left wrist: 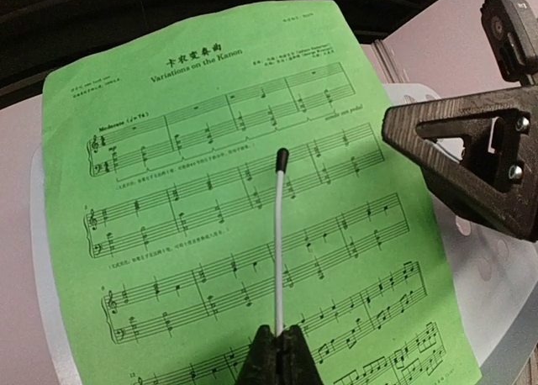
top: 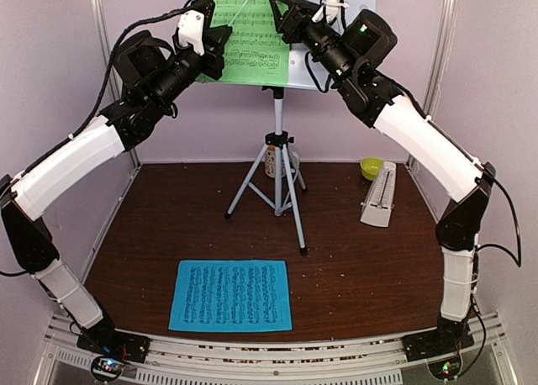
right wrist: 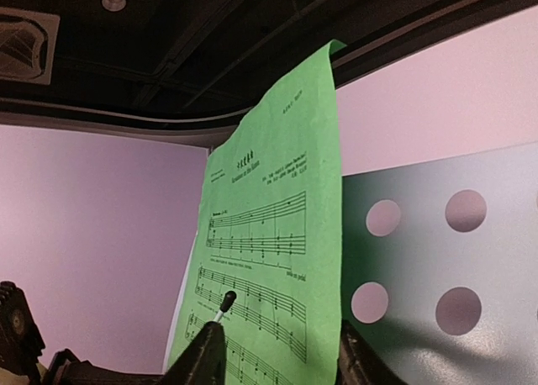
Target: Set up the instrument practice props
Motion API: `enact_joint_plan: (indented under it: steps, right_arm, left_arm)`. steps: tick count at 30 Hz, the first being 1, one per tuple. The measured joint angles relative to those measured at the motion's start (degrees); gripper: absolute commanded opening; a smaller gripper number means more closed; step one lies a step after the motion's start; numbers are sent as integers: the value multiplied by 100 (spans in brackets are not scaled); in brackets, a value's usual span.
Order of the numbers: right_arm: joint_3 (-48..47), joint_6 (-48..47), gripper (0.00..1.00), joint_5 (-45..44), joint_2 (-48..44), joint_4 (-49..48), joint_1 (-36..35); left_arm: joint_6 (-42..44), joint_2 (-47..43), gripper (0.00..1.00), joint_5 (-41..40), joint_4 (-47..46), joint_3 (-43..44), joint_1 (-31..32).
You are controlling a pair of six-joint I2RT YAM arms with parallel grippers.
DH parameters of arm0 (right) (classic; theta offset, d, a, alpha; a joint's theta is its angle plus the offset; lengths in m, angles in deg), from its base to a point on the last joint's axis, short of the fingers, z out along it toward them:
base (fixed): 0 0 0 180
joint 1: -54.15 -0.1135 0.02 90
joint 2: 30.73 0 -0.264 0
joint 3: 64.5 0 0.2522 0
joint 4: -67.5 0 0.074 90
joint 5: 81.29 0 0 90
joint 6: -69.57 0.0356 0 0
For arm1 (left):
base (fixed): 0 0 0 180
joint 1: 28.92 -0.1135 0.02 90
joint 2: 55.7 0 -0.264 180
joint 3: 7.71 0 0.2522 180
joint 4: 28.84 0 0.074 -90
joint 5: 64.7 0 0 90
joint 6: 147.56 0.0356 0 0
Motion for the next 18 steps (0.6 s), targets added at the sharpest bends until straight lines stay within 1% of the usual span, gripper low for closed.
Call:
enact_joint_plan:
  steps: [1, 2, 4, 8, 12, 18]
  right_arm:
    - [0, -15, 57, 0, 0, 0, 0]
    - [0, -31, 60, -2, 0, -2, 0]
    - [11, -74, 64, -9, 0, -9, 0]
    - [111, -129, 68, -66, -24, -26, 0]
    - [284, -170, 73, -166, -96, -31, 0]
    - [603, -236, 83, -225, -341, -63, 0]
  left_arm:
    - [0, 0, 1, 0, 0, 0, 0]
    - [0, 0, 4, -2, 0, 0, 0]
    - [0, 0, 17, -2, 0, 0, 0]
    - [31, -11, 30, 7, -46, -4, 0]
    - [68, -105, 49, 28, -63, -70, 0]
    - [105, -326, 73, 52, -63, -236, 2]
